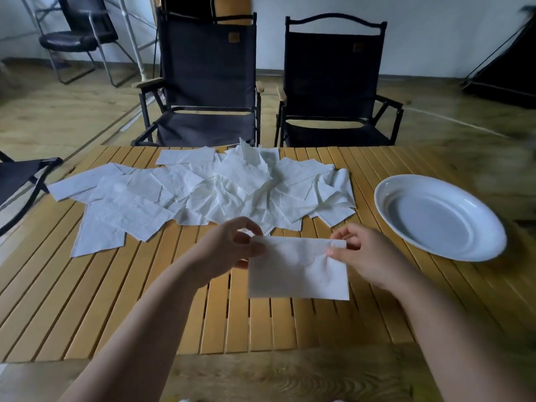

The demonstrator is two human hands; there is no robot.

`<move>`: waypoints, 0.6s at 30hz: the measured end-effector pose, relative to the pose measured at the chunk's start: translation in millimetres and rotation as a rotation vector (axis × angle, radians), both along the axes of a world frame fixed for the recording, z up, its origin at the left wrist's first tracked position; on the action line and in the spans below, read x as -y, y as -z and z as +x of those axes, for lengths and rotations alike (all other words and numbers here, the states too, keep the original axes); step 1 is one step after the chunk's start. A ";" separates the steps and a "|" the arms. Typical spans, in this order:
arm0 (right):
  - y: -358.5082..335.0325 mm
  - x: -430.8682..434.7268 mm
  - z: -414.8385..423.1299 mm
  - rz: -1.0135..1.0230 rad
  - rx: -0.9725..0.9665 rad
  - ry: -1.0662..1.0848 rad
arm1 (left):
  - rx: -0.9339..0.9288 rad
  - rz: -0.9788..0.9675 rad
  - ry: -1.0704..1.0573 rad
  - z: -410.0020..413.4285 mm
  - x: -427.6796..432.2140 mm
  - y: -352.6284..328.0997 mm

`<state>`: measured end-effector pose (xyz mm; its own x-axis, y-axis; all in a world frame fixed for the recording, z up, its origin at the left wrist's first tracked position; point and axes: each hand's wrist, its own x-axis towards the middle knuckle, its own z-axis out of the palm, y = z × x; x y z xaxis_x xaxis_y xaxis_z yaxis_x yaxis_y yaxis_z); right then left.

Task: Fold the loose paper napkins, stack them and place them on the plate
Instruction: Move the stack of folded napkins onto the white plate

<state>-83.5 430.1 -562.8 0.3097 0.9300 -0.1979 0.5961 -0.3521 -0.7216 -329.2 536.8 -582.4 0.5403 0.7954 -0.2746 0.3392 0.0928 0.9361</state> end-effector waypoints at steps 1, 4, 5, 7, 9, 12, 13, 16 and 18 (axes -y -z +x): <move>-2.7 3.8 9.3 0.005 -0.021 0.021 | 0.036 -0.013 0.006 10.7 2.3 0.4; -9.2 15.9 41.8 0.011 -0.037 0.079 | 0.081 -0.016 0.021 50.6 8.6 1.1; -11.2 20.8 54.2 0.015 -0.025 0.099 | 0.081 -0.006 0.030 66.3 10.0 0.8; -13.4 30.2 81.8 0.023 -0.007 0.142 | 0.083 0.017 0.057 99.6 10.5 0.2; -14.2 39.7 111.1 0.030 -0.012 0.183 | 0.090 0.035 0.077 134.5 9.9 -2.0; -13.1 50.4 154.8 0.041 -0.004 0.249 | 0.089 0.072 0.113 186.9 8.0 -6.8; -12.5 51.1 168.7 0.042 0.008 0.270 | 0.092 0.081 0.128 202.9 7.7 -8.4; -9.2 49.2 207.9 0.047 0.026 0.334 | 0.067 0.135 0.168 248.7 1.8 -8.4; -6.3 43.3 229.7 0.049 0.053 0.370 | 0.040 0.162 0.170 275.6 -6.4 -5.3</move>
